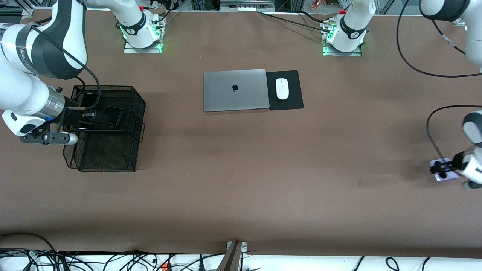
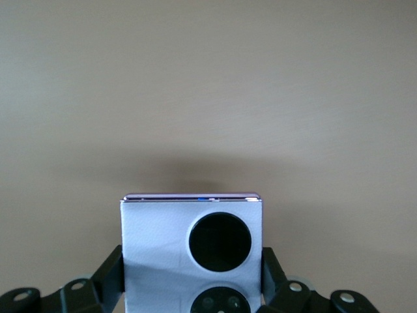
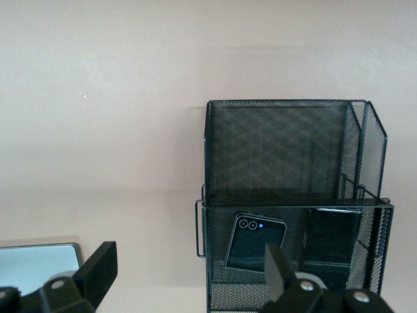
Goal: Place phones with both arms
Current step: 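Carry the lavender phone with the left gripper toward the laptop, then lower the lavender phone beside the laptop and open the left gripper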
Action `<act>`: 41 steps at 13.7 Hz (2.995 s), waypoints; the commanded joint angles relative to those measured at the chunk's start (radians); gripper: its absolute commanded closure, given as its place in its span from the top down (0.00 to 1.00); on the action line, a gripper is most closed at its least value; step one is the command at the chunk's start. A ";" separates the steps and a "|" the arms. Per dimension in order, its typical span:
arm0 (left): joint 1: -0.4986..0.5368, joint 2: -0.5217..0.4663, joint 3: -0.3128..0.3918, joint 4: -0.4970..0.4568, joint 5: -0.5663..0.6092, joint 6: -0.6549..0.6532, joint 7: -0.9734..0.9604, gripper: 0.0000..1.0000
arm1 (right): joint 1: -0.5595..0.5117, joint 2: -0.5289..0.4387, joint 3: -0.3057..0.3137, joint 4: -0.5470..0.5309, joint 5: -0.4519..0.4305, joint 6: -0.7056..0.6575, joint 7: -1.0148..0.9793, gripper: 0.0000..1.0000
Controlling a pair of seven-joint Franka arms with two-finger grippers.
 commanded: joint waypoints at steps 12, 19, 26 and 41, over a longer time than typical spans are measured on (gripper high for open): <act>-0.598 -0.019 0.015 0.010 -0.013 -0.227 -0.657 0.16 | -0.741 0.005 0.894 0.256 -0.269 -0.131 0.190 1.00; -0.862 0.063 0.015 0.170 -0.100 -0.259 -0.795 0.16 | -0.872 -0.004 1.101 0.257 -0.376 -0.125 0.267 1.00; -1.020 0.258 0.015 0.377 -0.180 -0.031 -0.803 0.15 | -0.867 -0.006 1.101 0.257 -0.376 -0.130 0.271 1.00; -1.112 0.324 0.025 0.363 -0.181 0.054 -0.866 1.00 | -0.872 -0.009 1.100 0.253 -0.375 -0.135 0.272 1.00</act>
